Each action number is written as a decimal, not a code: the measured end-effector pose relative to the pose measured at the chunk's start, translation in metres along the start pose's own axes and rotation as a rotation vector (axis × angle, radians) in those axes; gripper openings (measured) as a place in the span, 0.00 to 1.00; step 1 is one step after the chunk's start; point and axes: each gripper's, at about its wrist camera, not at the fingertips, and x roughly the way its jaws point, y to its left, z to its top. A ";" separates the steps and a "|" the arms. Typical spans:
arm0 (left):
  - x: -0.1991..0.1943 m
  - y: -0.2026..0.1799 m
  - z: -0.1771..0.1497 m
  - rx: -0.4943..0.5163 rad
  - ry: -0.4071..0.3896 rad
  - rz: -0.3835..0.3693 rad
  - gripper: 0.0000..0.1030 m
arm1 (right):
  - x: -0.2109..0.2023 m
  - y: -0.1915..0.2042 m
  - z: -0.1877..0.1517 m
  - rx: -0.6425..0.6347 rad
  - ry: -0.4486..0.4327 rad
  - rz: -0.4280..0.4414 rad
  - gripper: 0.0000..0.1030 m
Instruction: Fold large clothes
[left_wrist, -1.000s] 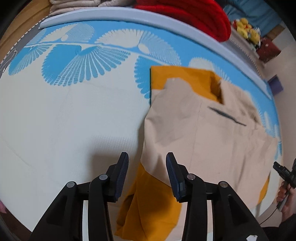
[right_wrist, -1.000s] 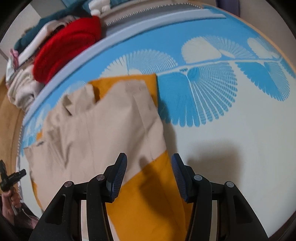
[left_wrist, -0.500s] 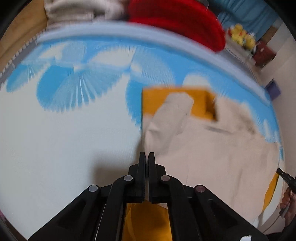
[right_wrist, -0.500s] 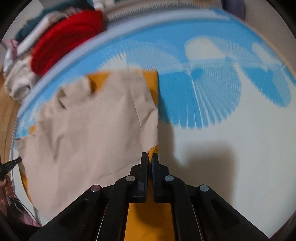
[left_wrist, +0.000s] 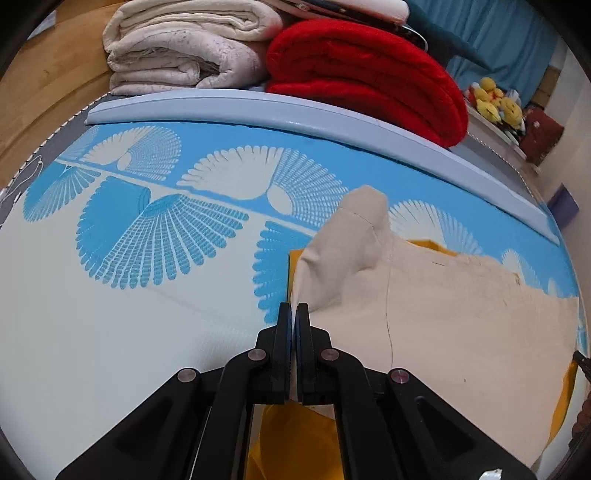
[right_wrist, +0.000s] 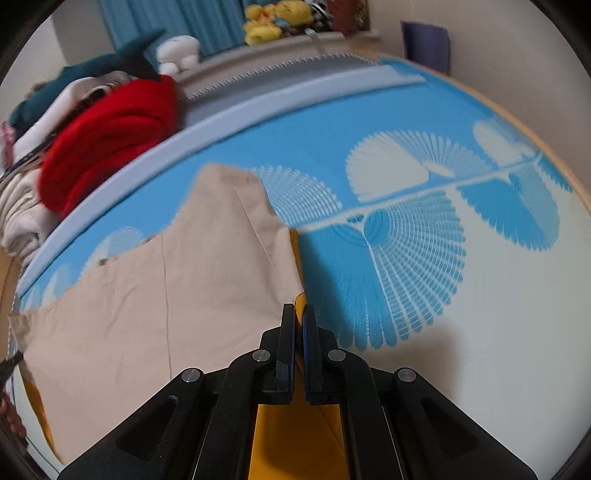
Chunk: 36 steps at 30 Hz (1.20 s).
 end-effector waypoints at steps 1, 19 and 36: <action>-0.002 0.001 0.003 -0.013 -0.019 -0.009 0.00 | -0.001 0.001 0.002 0.010 -0.016 0.002 0.03; 0.099 -0.008 0.000 0.061 0.141 0.062 0.08 | 0.080 0.028 0.006 -0.077 0.061 -0.181 0.03; 0.019 -0.044 -0.052 0.412 0.306 -0.361 0.33 | -0.004 0.040 -0.027 -0.348 0.096 0.075 0.28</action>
